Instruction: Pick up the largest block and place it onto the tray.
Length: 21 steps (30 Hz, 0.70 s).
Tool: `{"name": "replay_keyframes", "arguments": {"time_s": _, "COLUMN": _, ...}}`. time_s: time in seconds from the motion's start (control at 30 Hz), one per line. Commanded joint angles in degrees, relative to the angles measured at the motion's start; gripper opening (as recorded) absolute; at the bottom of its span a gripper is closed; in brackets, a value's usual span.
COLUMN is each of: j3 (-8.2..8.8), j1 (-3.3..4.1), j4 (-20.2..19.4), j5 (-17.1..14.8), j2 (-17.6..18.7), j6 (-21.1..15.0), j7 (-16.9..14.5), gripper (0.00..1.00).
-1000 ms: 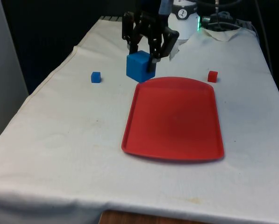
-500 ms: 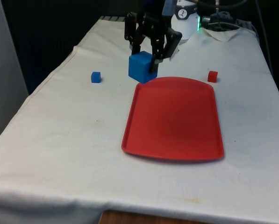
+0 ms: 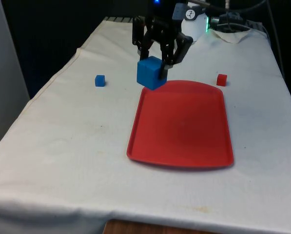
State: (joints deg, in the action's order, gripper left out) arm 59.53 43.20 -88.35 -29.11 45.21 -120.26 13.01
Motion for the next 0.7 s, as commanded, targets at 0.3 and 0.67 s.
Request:
{"name": "replay_keyframes", "arguments": {"time_s": 0.3, "j3": -1.43, "j1": -0.57, "j4": -0.11, "j5": -0.97, "j2": -0.11, "j6": -0.06, "j7": -2.98, "gripper": 0.01}}
{"name": "replay_keyframes", "arguments": {"time_s": 0.67, "j3": -3.95, "j1": -1.38, "j4": -0.63, "j5": -2.18, "j2": -0.57, "j6": -0.92, "j7": -6.7, "gripper": 0.01}}
